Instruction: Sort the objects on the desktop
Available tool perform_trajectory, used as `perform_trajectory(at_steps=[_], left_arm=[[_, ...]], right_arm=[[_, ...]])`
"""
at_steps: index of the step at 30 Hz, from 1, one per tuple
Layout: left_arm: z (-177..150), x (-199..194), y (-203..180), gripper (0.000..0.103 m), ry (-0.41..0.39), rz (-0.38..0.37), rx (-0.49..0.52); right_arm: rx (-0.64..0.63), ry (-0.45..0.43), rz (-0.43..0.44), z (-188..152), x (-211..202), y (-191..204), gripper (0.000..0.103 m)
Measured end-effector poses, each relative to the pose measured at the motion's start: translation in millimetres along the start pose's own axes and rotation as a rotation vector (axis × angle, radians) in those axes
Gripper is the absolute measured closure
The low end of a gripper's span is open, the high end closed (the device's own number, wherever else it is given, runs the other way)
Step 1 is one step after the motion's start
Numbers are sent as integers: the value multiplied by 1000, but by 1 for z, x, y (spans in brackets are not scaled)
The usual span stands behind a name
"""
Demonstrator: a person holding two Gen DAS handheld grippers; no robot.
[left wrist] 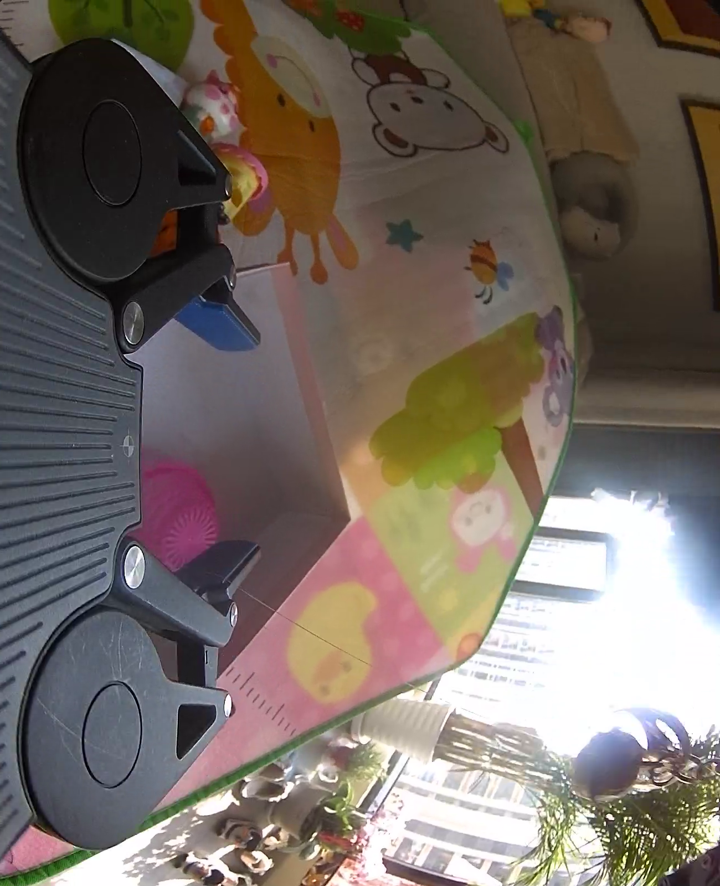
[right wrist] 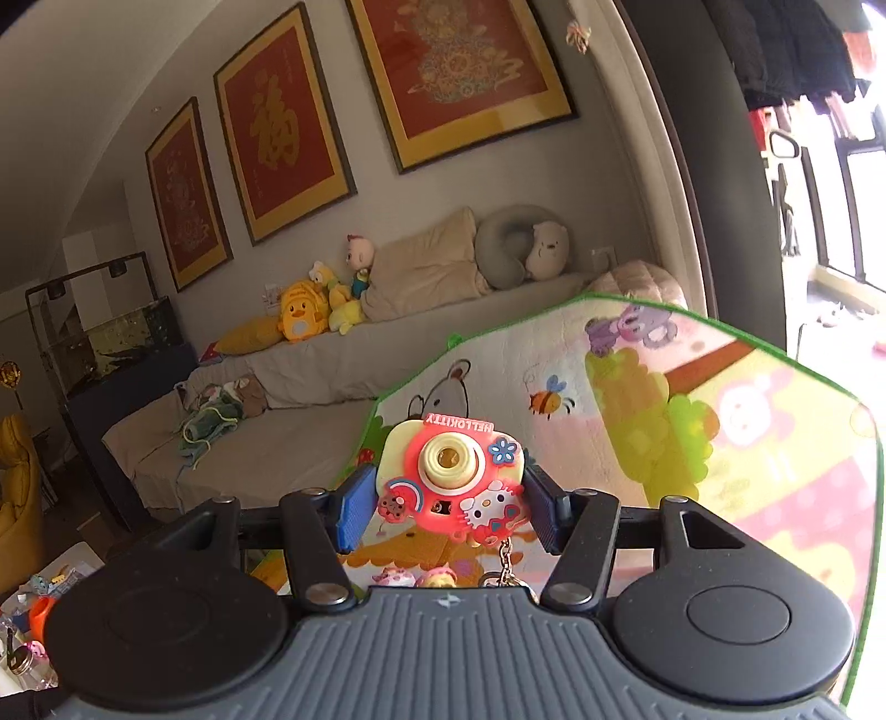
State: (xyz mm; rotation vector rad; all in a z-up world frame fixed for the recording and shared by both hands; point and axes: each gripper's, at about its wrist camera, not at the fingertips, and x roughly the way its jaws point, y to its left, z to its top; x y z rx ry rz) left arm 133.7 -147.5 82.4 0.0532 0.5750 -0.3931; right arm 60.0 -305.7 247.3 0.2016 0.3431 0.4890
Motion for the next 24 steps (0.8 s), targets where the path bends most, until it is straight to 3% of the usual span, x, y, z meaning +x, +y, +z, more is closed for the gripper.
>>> perform_trajectory(at_steps=[8, 14, 19, 24], left_arm=[[-3, -12, -1, 18, -26, 45, 66], [-5, 0, 20, 21, 25, 85, 9], [-7, 1, 27, 21, 33, 84, -20], [-3, -6, 30, 20, 13, 108, -22]], right_arm=[[-7, -53, 6, 24, -12, 12, 46], [-18, -104, 24, 32, -24, 17, 46], [-41, -199, 16, 56, -48, 20, 46], [-93, -268, -111, 74, -53, 24, 46]])
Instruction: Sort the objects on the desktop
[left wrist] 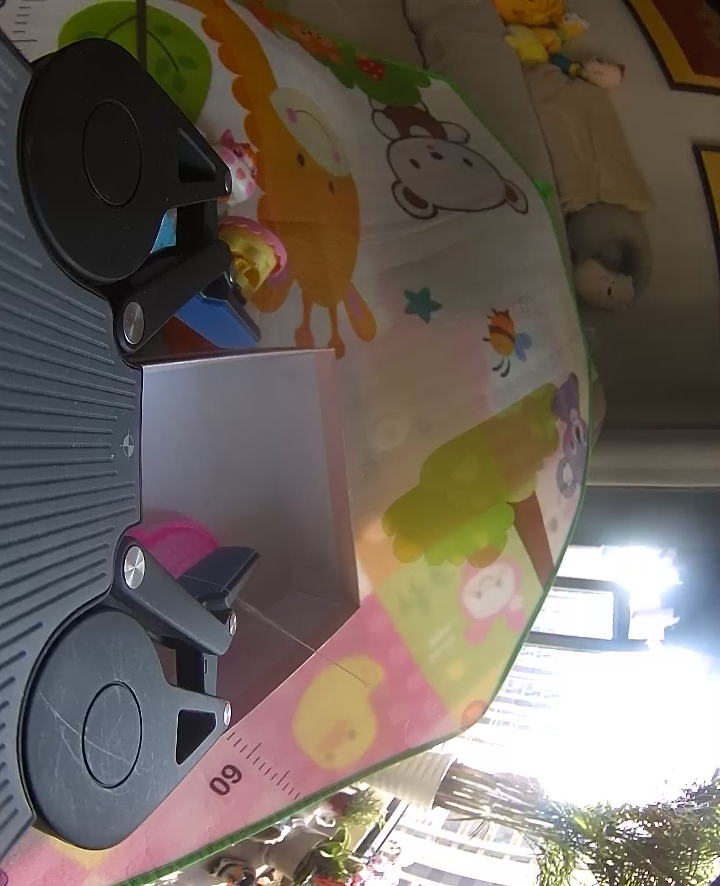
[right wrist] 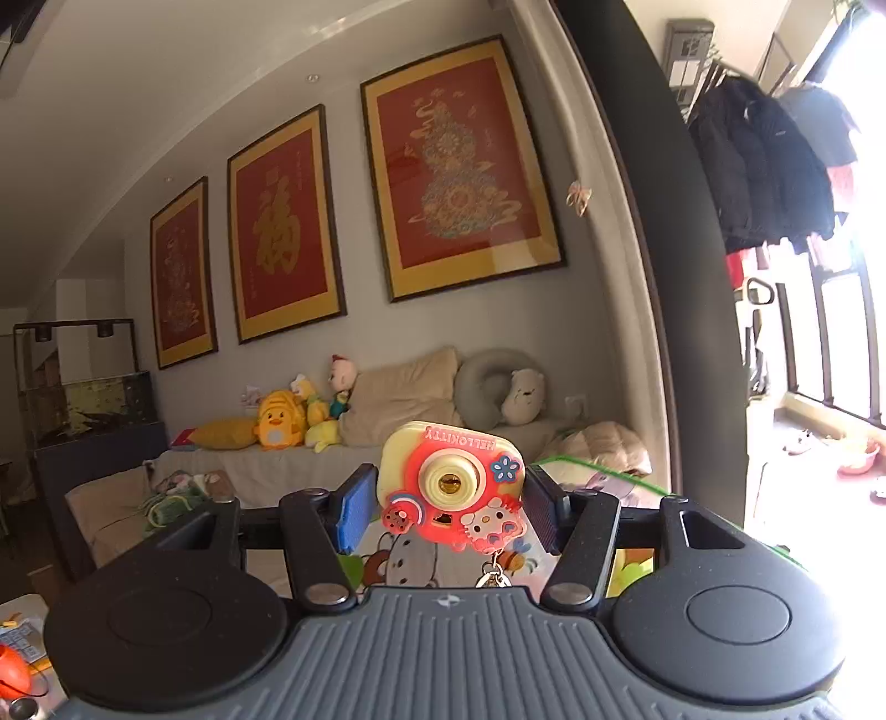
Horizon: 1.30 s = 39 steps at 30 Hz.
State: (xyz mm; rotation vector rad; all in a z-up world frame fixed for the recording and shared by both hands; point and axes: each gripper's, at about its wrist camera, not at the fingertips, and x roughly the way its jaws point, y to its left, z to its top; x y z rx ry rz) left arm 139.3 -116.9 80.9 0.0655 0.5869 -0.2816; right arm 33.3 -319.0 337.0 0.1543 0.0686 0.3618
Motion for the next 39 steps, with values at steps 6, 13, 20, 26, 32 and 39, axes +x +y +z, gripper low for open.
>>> perform_trajectory(at_steps=[6, 13, 20, 26, 32, 39], left_arm=[[5, -8, 25, 19, -1, 18, -63], [5, -65, 57, 6, -71, 47, -98], [-25, -91, 85, 4, -75, 228, -77], [-75, -118, 101, 1, 49, 73, -11], [-138, -137, 99, 1, 199, -3, 75], [-146, -162, 94, 1, 210, -144, 72]], right_arm=[[-13, -133, -50, 43, -15, -3, 46], [39, 200, -17, -23, 55, -15, 46], [121, 589, -76, -152, 145, -31, 47], [65, 635, -125, -192, 152, -28, 41], [-14, 608, 1, -202, 103, 3, 51], [16, 787, 305, -263, 69, 68, 69]])
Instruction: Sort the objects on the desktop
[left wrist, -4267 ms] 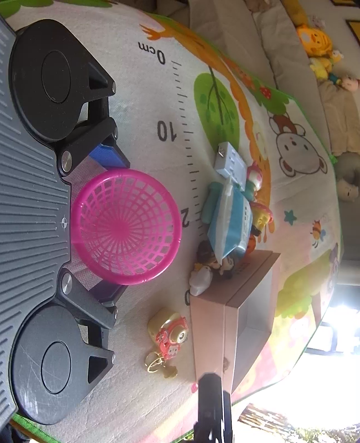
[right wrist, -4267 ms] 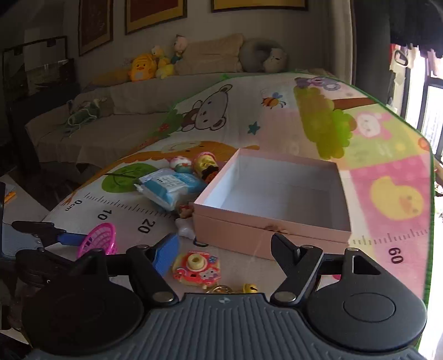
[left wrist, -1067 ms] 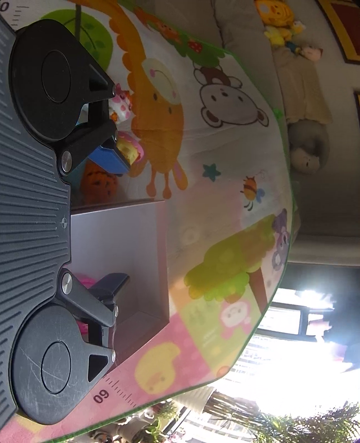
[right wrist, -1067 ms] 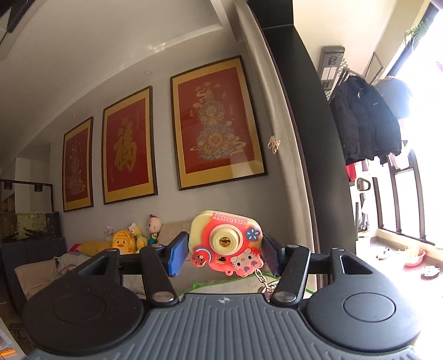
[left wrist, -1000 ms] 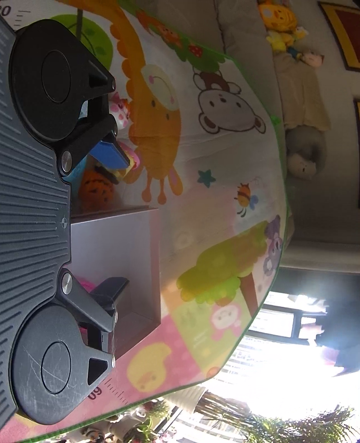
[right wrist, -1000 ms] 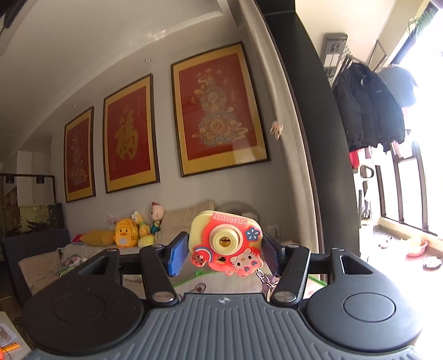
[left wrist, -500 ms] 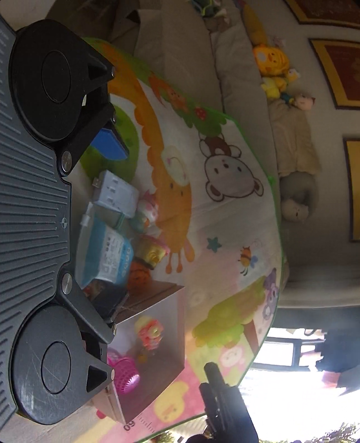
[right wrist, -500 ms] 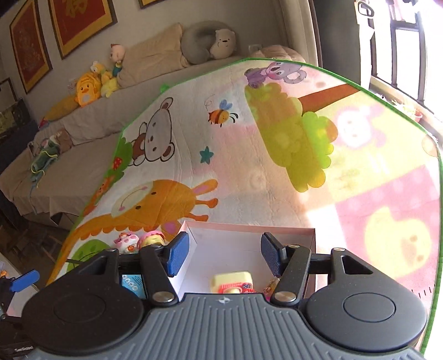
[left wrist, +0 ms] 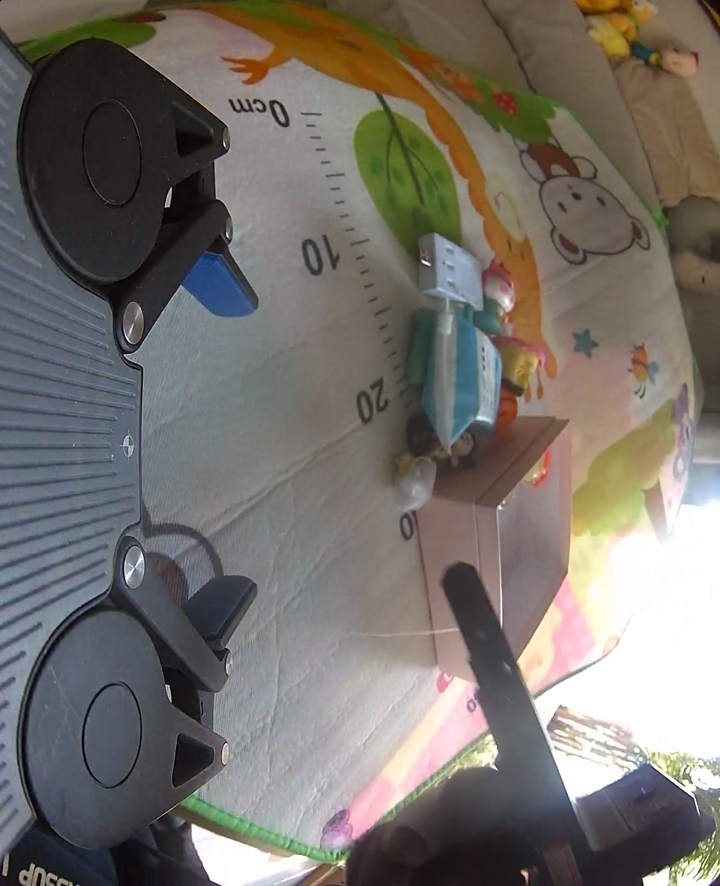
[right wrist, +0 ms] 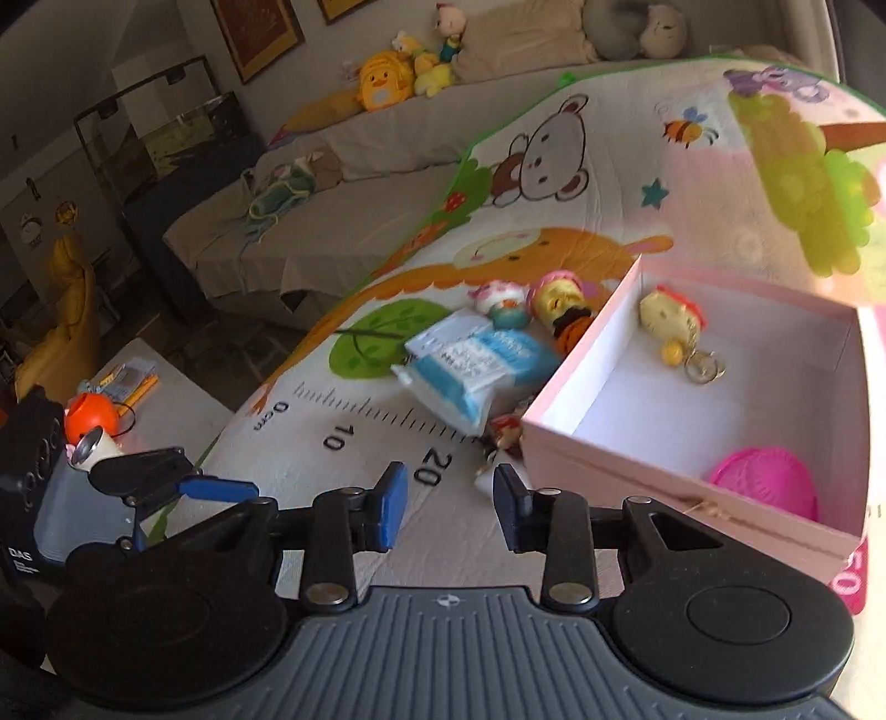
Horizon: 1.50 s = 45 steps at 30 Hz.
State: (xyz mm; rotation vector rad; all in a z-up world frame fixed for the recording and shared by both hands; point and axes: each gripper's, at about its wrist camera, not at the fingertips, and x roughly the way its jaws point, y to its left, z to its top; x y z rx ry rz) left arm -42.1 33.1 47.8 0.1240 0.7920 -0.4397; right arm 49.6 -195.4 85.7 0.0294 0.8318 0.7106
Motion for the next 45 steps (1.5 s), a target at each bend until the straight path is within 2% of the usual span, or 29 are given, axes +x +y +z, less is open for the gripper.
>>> perform_trajectory(at_steps=[3, 6, 7, 10, 13, 14, 16, 18, 19, 21, 24, 26, 28, 31, 33, 35, 38, 42, 45], left_arm=[[-4, -13, -12, 0, -33, -14, 38], [-8, -17, -11, 0, -45, 5, 21], [-7, -15, -7, 0, -40, 22, 3], [1, -4, 6, 0, -31, 129, -77], [12, 3, 20, 0, -46, 257, -161], [14, 4, 24, 0, -57, 282, -186], [17, 6, 30, 0, -74, 301, -232], [19, 10, 34, 0, -80, 307, -258], [20, 13, 34, 0, -78, 316, -262], [21, 22, 32, 0, -75, 342, -258], [20, 37, 28, 0, -86, 416, -237], [19, 44, 29, 0, -98, 489, -226], [16, 48, 34, 0, -100, 532, -238], [10, 48, 47, 0, -87, 531, -294], [5, 48, 53, 0, -80, 537, -309], [-1, 49, 57, 0, -72, 536, -326], [-7, 49, 61, 0, -69, 518, -358], [-8, 48, 61, 0, -70, 512, -364], [-7, 49, 61, 0, -72, 502, -365]], right_arm=[[14, 100, -130, -23, 17, -6, 69], [125, 95, -228, -48, -14, -46, 69], [176, 79, -290, -59, -33, -68, 69], [331, 37, -474, -89, -83, -129, 68], [497, -7, -602, -118, -130, -182, 59], [545, -22, -641, -127, -145, -195, 54], [645, -56, -758, -143, -170, -215, 53], [645, -79, -893, -148, -185, -217, 53], [594, -92, -976, -145, -188, -210, 53], [488, -132, -1026, -132, -185, -188, 53], [323, -206, -929, -97, -167, -142, 44], [200, -244, -823, -73, -145, -107, 42], [53, -262, -657, -48, -113, -62, 42], [-133, -224, -445, -31, -57, 1, 42], [-233, -168, -369, -27, -17, 33, 47], [-335, -124, -357, -30, 25, 61, 51], [-410, -81, -398, -33, 69, 72, 52], [-461, -67, -470, -36, 97, 71, 52], [-430, -38, -459, -38, 104, 64, 59]])
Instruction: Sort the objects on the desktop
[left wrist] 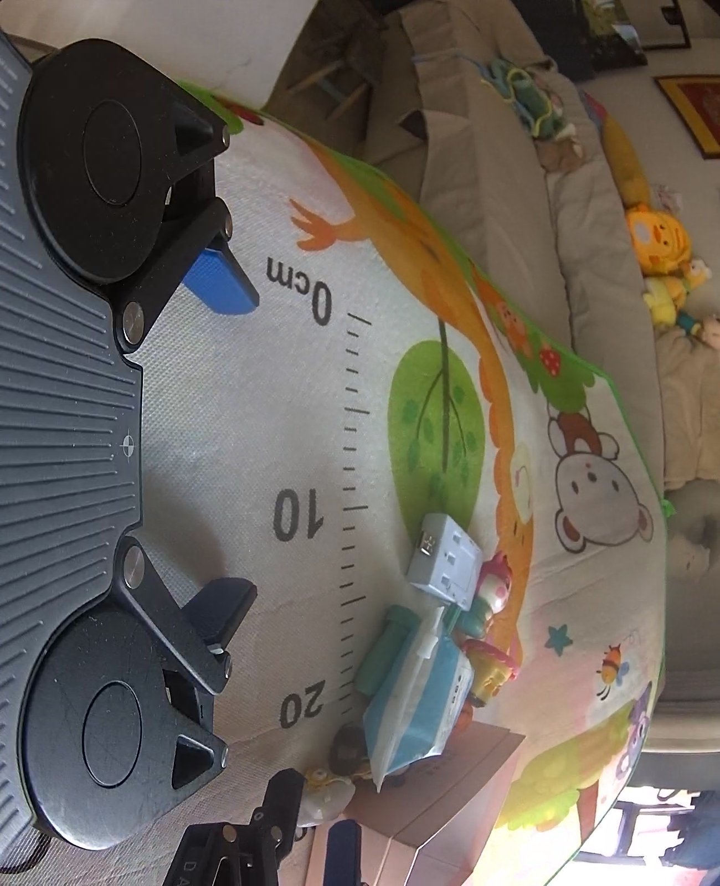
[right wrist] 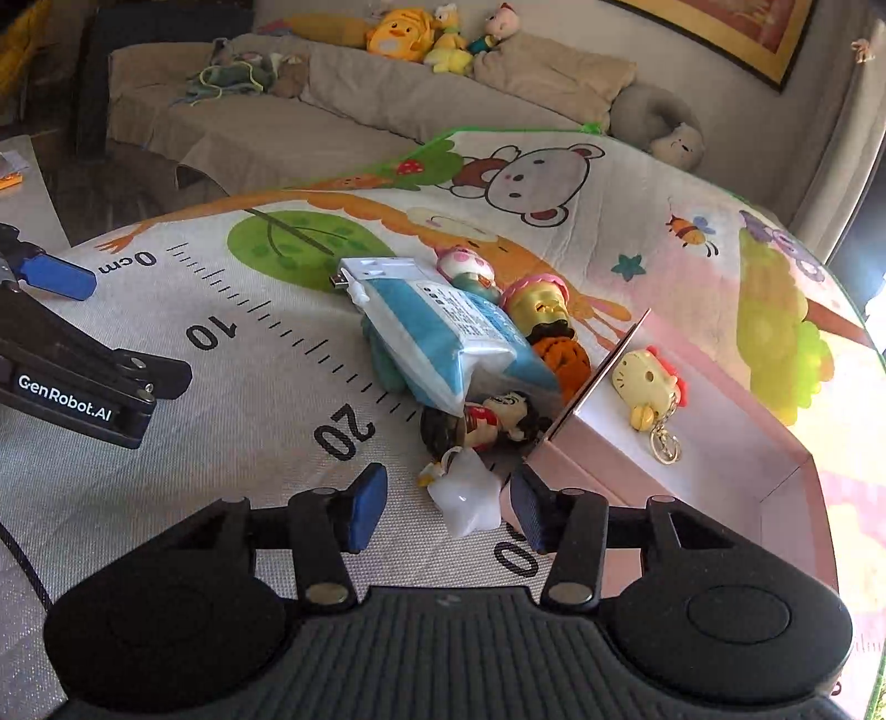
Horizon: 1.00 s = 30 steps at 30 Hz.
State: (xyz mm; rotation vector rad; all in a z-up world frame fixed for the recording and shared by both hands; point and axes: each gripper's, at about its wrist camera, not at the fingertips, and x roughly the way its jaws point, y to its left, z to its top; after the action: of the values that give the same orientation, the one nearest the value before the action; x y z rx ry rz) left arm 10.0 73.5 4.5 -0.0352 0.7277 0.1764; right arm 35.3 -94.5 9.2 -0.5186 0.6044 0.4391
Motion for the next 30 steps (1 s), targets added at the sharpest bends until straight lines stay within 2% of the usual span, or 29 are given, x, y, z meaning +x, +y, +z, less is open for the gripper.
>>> perform_trajectory(at_steps=[3, 5, 8, 11, 13, 18, 21, 24, 26, 28, 30], left_arm=[[0, 1, 1, 0, 4, -7, -5], [0, 1, 2, 0, 7, -11, -9], [0, 1, 2, 0, 6, -9, -8], [0, 2, 1, 0, 5, -4, -3], [0, 2, 0, 0, 6, 0, -3], [2, 3, -11, 0, 11, -21, 17], [7, 3, -24, 0, 13, -59, 29], [19, -1, -37, 0, -20, -129, 26], [28, -3, -47, 0, -56, -191, 42], [36, -1, -58, 0, -85, -231, 73], [44, 9, -69, 0, -100, -223, 107]], right_arm=[[27, 19, -4, -3, 5, -3, 73], [58, 19, 23, -7, -3, -9, 75], [103, 31, 112, -15, -18, -15, 76], [113, 49, 162, -29, -32, -17, 88], [131, 63, 189, -38, -41, -21, 88], [156, 57, 104, -59, -52, -35, 88], [209, 40, 63, -68, -51, -47, 77], [255, 9, 28, -75, -48, -53, 54], [287, -11, 15, -78, -45, -55, 45], [312, -17, 16, -79, -44, -59, 42], [328, -13, 16, -80, -42, -61, 35]])
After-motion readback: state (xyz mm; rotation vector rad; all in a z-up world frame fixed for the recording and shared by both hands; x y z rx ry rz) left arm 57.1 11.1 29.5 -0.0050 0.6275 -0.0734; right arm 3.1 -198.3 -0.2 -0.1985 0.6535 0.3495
